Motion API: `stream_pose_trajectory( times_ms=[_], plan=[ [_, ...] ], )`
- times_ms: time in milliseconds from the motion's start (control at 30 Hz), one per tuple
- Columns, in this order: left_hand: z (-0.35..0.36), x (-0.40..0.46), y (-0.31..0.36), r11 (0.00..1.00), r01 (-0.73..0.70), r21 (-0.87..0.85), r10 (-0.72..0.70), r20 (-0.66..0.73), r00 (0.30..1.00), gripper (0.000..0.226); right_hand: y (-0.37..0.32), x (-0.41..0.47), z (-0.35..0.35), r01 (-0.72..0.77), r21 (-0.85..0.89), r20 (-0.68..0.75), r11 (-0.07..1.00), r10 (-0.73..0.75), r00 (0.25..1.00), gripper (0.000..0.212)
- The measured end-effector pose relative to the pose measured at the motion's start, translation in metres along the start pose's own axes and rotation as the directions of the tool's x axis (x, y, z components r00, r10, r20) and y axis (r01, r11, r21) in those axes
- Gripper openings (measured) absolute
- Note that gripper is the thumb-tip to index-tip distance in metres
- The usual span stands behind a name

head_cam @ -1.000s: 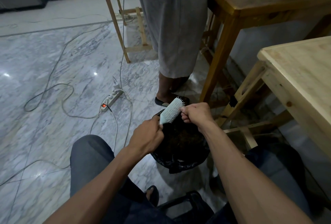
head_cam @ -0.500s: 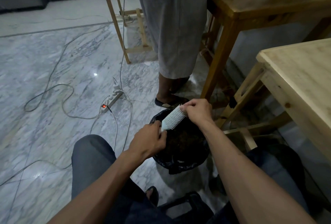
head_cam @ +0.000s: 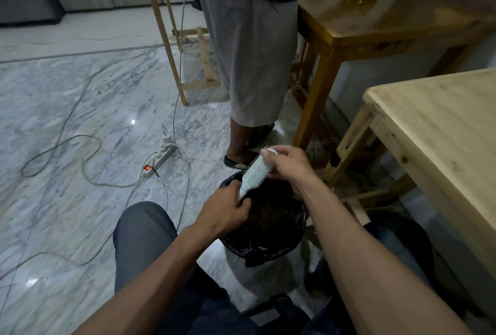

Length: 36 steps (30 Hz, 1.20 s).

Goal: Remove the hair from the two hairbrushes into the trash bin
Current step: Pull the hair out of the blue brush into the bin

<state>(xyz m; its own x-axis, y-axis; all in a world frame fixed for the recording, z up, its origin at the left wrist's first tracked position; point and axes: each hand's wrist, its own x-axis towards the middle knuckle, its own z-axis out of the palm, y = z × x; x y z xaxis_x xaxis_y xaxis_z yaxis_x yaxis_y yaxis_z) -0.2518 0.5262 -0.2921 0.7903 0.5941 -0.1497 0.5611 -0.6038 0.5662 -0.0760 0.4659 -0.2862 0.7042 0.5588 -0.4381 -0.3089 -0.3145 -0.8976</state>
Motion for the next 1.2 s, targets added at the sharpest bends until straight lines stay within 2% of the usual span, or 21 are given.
stream_pose_trajectory(
  times_ms=[67,200,300,367,600,833,933,1033,1200],
  plan=[
    [-0.004,0.000,0.003,0.998,-0.022,-0.052,0.021,-0.025,0.999,0.025,-0.015,-0.005,-0.006,0.038,0.004,-0.023,0.999,-0.038,0.999,0.022],
    [-0.011,0.004,0.017,0.985,-0.073,-0.158,0.054,-0.121,0.991,0.023,-0.053,-0.025,-0.023,0.103,0.054,-0.014,0.993,-0.103,0.995,0.038],
    [-0.017,0.006,0.042,0.963,-0.161,-0.217,0.118,-0.195,0.974,0.022,-0.079,-0.039,-0.038,0.143,0.064,-0.001,0.988,-0.143,0.990,0.031],
    [-0.023,0.008,0.063,0.945,-0.228,-0.234,0.172,-0.238,0.956,0.022,-0.093,-0.045,-0.050,0.188,0.024,-0.045,0.982,-0.187,0.981,0.026],
    [-0.041,0.014,0.141,0.862,-0.441,-0.249,0.365,-0.298,0.882,0.023,-0.142,-0.095,-0.112,0.316,0.003,-0.227,0.949,-0.307,0.924,0.030],
    [-0.051,0.008,0.227,0.768,-0.601,-0.222,0.562,-0.215,0.798,0.037,-0.173,-0.143,-0.195,0.376,0.005,-0.455,0.927,-0.333,0.826,0.023],
    [-0.045,0.001,0.268,0.763,-0.623,-0.176,0.600,-0.168,0.782,0.036,-0.177,-0.166,-0.237,0.387,0.042,-0.590,0.921,-0.290,0.753,0.007],
    [-0.033,-0.010,0.309,0.749,-0.652,-0.120,0.642,-0.117,0.758,0.030,-0.172,-0.192,-0.284,0.418,0.100,-0.703,0.903,-0.233,0.672,0.014],
    [-0.001,-0.029,0.365,0.681,-0.719,-0.140,0.726,0.000,0.688,0.031,-0.152,-0.232,-0.360,0.431,0.131,-0.819,0.893,-0.147,0.554,0.007]
  ],
)
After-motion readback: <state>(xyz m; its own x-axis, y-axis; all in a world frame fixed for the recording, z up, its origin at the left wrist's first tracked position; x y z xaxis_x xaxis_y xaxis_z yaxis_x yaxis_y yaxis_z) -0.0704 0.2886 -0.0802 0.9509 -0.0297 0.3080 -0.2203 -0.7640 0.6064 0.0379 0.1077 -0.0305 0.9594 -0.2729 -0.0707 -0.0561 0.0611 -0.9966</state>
